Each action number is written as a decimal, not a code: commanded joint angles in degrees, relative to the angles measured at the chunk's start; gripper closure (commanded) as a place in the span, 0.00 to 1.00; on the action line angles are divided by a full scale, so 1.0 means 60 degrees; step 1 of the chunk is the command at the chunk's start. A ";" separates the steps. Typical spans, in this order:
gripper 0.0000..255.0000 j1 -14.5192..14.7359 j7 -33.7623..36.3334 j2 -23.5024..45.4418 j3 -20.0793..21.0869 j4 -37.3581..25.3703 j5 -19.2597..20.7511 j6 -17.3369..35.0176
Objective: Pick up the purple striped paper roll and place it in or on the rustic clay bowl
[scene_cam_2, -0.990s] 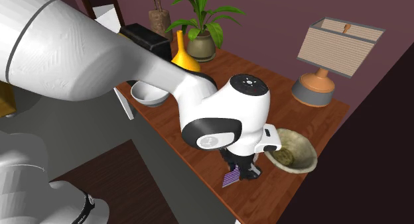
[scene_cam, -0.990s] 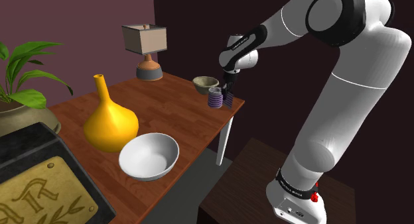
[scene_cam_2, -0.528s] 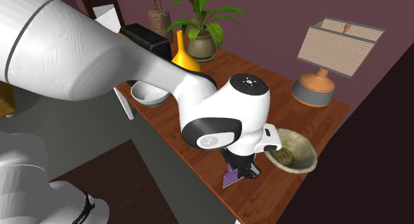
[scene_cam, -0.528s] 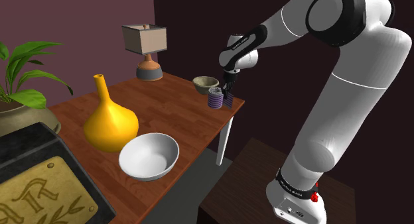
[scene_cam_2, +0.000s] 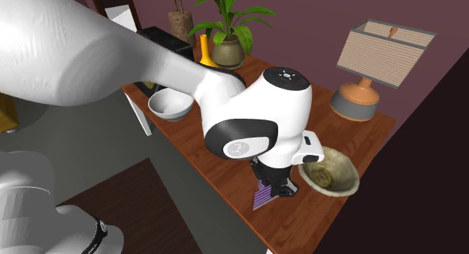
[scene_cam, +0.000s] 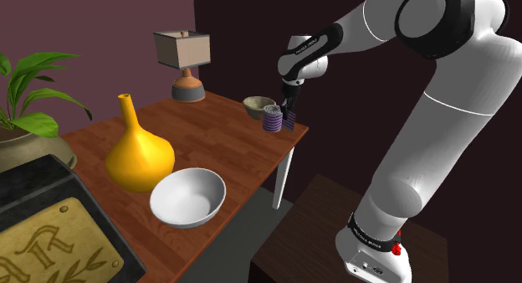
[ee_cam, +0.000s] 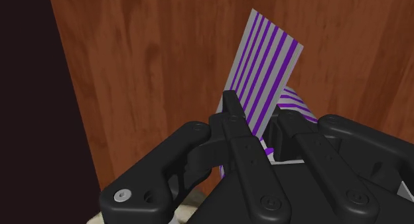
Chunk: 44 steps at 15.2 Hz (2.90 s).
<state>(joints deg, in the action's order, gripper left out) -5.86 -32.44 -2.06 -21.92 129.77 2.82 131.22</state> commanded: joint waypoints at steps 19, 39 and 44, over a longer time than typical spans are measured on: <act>1.00 0.0027 0.0230 -0.1071 0.0144 -0.1578 0.0355 -0.2587; 1.00 -0.0927 -0.0987 0.4662 -0.0033 -1.0152 -0.1866 -0.5776; 1.00 -0.1016 -0.1011 0.5019 0.0029 -1.0213 -0.1965 -0.5491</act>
<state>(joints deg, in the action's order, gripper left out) -12.08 -38.51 28.12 -21.77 67.65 -8.97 97.41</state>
